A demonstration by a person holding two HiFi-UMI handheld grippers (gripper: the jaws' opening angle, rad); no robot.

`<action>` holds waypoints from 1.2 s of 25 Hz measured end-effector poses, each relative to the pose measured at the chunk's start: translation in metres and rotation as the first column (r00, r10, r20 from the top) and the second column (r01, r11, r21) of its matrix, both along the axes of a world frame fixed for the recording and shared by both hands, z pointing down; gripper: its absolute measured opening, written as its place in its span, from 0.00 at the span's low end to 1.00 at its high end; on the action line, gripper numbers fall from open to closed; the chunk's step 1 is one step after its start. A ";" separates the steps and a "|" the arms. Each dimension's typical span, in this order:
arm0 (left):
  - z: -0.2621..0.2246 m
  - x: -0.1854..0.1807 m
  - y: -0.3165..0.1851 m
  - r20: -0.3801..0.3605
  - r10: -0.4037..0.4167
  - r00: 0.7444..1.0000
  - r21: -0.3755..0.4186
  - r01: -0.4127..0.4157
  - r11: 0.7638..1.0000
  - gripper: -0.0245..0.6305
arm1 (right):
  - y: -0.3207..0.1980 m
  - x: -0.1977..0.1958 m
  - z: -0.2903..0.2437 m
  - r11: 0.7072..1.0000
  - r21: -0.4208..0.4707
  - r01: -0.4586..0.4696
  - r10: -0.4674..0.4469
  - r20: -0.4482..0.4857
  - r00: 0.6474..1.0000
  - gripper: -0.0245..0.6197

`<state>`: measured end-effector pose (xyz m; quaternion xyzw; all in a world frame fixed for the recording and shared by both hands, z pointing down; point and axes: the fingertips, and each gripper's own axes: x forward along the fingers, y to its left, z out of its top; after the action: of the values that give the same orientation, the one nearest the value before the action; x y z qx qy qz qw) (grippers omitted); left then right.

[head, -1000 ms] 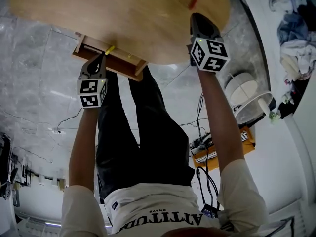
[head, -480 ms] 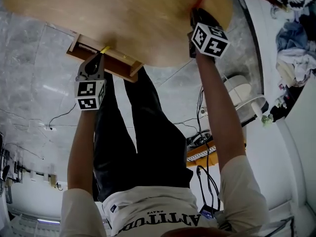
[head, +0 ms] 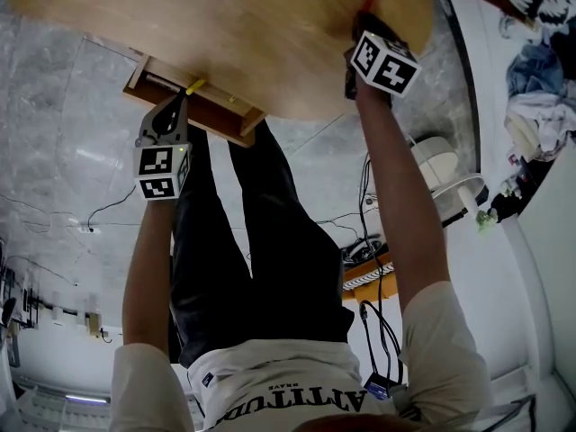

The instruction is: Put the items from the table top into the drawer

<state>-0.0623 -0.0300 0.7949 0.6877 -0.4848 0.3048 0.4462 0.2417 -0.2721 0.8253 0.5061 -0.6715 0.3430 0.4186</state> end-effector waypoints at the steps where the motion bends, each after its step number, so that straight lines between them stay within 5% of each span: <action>1: 0.000 -0.001 0.001 0.000 0.001 1.000 0.000 -0.001 1.000 0.07 | 0.001 -0.001 0.000 1.000 -0.001 -0.002 0.002 0.003 1.000 0.14; 30: -0.015 -0.044 0.021 0.015 0.128 0.992 0.036 -0.129 0.991 0.07 | 0.108 -0.076 -0.038 0.994 0.010 0.113 -0.113 0.119 0.986 0.13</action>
<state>-0.1059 -0.0085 0.7802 0.7238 -0.4477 0.3281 0.4099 0.1652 -0.1641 0.7875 0.4467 -0.7235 0.3471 0.3957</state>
